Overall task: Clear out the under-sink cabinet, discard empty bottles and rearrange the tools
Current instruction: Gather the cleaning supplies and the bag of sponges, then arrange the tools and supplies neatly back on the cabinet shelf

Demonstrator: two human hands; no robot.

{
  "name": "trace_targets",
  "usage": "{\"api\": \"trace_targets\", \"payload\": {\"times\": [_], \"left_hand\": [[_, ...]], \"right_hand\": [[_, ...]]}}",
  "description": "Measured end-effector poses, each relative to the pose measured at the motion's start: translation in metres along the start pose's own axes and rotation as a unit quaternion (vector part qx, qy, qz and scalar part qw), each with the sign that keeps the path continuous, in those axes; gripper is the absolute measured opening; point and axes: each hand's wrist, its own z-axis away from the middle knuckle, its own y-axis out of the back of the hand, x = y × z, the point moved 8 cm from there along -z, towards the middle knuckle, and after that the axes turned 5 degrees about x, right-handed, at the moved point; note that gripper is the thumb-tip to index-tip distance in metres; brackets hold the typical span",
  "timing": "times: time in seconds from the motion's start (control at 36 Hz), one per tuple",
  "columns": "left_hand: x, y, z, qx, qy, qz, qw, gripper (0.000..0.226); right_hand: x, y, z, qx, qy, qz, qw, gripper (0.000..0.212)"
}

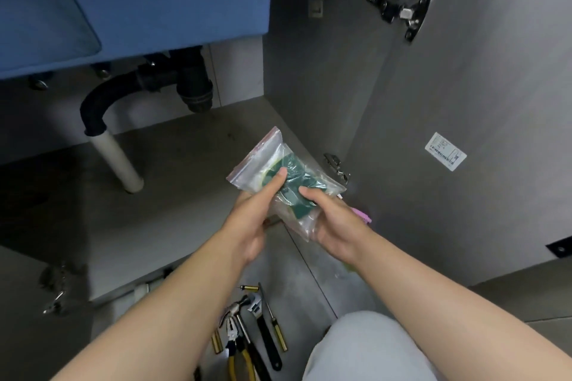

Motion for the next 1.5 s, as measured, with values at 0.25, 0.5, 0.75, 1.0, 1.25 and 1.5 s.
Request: {"api": "trace_targets", "payload": {"times": [0.25, 0.5, 0.75, 1.0, 1.25, 1.5], "left_hand": [[-0.025, 0.043, -0.039, 0.056, 0.091, -0.269, 0.957, 0.017], [-0.059, 0.075, -0.067, 0.027, 0.112, -0.443, 0.889, 0.017], [-0.100, 0.099, -0.071, -0.023, 0.150, -0.520, 0.840, 0.013], [-0.106, 0.107, -0.066, -0.054, 0.153, -0.531, 0.832, 0.013], [-0.111, 0.126, -0.061, -0.067, 0.146, -0.595, 0.788, 0.013], [-0.125, 0.155, -0.044, -0.121, 0.158, -0.687, 0.699, 0.032]], "right_hand": [[0.110, 0.143, -0.031, 0.272, -0.130, 0.030, 0.953, 0.027], [0.148, 0.191, -0.105, 0.350, -0.136, 0.006, 0.927, 0.030], [0.159, 0.213, -0.151, 0.403, -0.136, 0.011, 0.905, 0.037], [0.165, 0.218, -0.171, 0.400, -0.197, 0.051, 0.894, 0.057], [0.166, 0.222, -0.150, 0.437, -0.218, 0.073, 0.870, 0.097], [0.221, 0.175, -0.112, 0.169, -0.203, 0.432, 0.862, 0.022]]}}
